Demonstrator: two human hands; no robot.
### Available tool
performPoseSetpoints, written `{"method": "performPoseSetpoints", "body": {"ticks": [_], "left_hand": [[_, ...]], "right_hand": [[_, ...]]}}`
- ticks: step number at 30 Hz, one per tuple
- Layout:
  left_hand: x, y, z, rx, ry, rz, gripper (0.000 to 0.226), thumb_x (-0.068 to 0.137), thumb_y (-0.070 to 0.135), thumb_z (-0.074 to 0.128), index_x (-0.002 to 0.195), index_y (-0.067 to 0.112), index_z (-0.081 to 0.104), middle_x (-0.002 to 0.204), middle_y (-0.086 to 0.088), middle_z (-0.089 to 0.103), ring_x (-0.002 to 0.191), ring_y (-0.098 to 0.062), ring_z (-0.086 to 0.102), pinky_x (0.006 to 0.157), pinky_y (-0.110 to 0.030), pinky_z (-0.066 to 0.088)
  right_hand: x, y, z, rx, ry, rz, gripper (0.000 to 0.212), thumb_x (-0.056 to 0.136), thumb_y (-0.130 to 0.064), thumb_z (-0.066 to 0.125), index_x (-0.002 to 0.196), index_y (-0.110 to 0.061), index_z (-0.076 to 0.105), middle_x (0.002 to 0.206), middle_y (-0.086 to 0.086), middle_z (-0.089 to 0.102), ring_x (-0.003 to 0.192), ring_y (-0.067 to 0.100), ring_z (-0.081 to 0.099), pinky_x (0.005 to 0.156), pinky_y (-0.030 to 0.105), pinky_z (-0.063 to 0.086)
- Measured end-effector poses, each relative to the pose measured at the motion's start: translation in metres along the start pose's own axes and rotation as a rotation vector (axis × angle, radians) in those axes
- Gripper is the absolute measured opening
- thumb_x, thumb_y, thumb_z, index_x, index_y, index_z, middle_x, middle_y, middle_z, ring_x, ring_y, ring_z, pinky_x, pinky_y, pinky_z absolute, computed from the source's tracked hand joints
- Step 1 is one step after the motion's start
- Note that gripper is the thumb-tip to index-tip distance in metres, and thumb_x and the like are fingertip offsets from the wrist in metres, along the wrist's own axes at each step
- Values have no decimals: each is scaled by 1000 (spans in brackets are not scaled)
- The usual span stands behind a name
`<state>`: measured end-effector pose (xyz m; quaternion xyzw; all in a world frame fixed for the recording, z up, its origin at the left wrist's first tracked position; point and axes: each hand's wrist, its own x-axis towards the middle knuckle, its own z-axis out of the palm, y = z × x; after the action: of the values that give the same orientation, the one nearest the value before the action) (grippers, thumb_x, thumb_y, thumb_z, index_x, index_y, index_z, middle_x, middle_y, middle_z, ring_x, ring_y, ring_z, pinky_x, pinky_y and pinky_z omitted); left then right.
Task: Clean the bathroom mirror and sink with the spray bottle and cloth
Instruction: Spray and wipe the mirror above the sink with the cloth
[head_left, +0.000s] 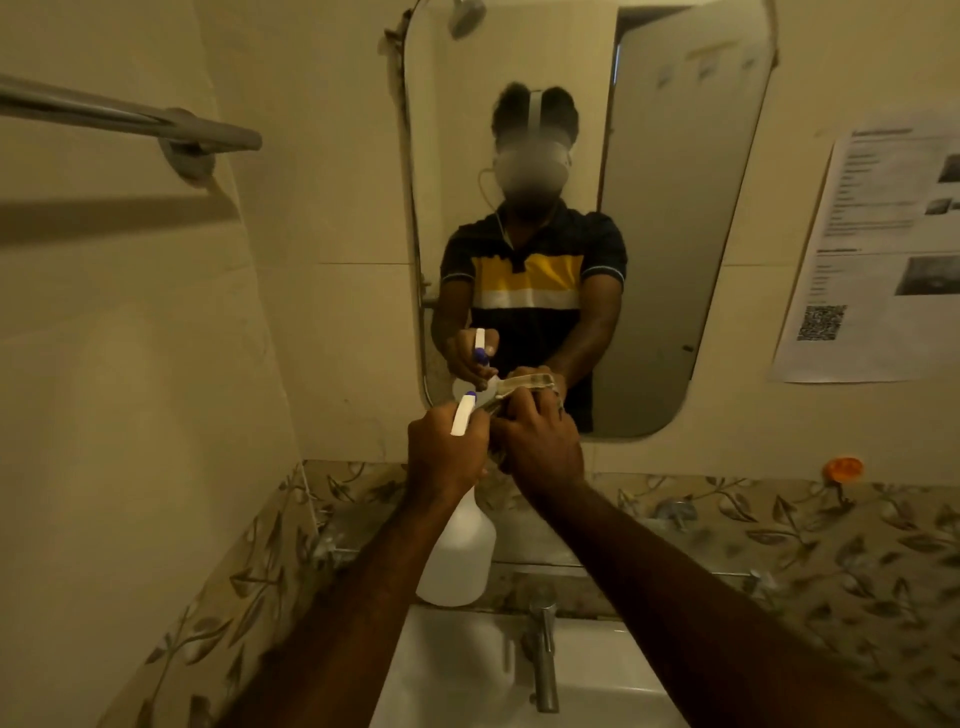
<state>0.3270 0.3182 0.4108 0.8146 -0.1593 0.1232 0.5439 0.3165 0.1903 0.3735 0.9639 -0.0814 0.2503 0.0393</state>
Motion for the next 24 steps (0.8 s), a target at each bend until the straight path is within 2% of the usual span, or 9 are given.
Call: {"method": "performPoseSetpoints", "body": {"ticks": [5, 9, 12, 15, 17, 21, 24], "left_hand": [[-14, 21, 26, -48, -38, -4, 18, 96, 26, 55, 83, 16, 61, 64, -1, 62, 50, -16, 64, 36, -10, 41], [-22, 34, 45, -69, -62, -3, 20, 96, 27, 55, 84, 12, 63, 65, -4, 62, 49, -15, 61, 36, -14, 42], [-27, 41, 56, -72, -70, 4, 20, 95, 27, 56, 83, 12, 62, 65, -4, 61, 52, -16, 63, 38, -17, 47], [-30, 42, 60, -83, -66, -6, 20, 95, 28, 57, 81, 13, 62, 64, -4, 61, 54, -17, 64, 49, -34, 61], [-32, 41, 58, -85, -61, -24, 19, 94, 27, 57, 82, 13, 62, 64, -3, 60, 53, -15, 63, 53, -39, 62], [-33, 32, 43, -39, 2, -44, 16, 94, 28, 58, 82, 17, 59, 72, -7, 66, 61, -20, 68, 57, -42, 63], [-31, 22, 27, -27, 22, -75, 19, 95, 29, 58, 90, 12, 64, 70, -1, 66, 58, -14, 68, 54, -36, 63]], "right_hand": [[-22, 49, -10, -46, 4, 74, 56, 72, -37, 88, 124, -29, 68, 144, 8, 49, 135, 38, 41, 91, 51, 55], [-31, 81, -15, -25, 29, 133, 55, 70, -34, 89, 121, -25, 69, 141, 12, 52, 128, 42, 46, 83, 50, 58], [-36, 101, -17, 11, 80, 190, 49, 76, -31, 85, 122, -23, 67, 136, 15, 54, 122, 43, 49, 78, 46, 60], [-39, 112, -20, 134, 121, 299, 47, 85, -19, 74, 130, -25, 60, 144, 17, 44, 129, 44, 41, 79, 46, 59], [-37, 114, -22, 223, 147, 383, 50, 85, -13, 72, 132, -25, 57, 147, 15, 37, 130, 42, 38, 81, 46, 58], [-27, 103, -22, 474, 225, 504, 46, 81, -2, 63, 124, -18, 57, 142, 15, 36, 124, 43, 39, 88, 53, 53], [-20, 86, -19, 588, 326, 597, 43, 77, 3, 58, 118, -12, 58, 135, 17, 39, 120, 45, 41, 92, 54, 49]]}}
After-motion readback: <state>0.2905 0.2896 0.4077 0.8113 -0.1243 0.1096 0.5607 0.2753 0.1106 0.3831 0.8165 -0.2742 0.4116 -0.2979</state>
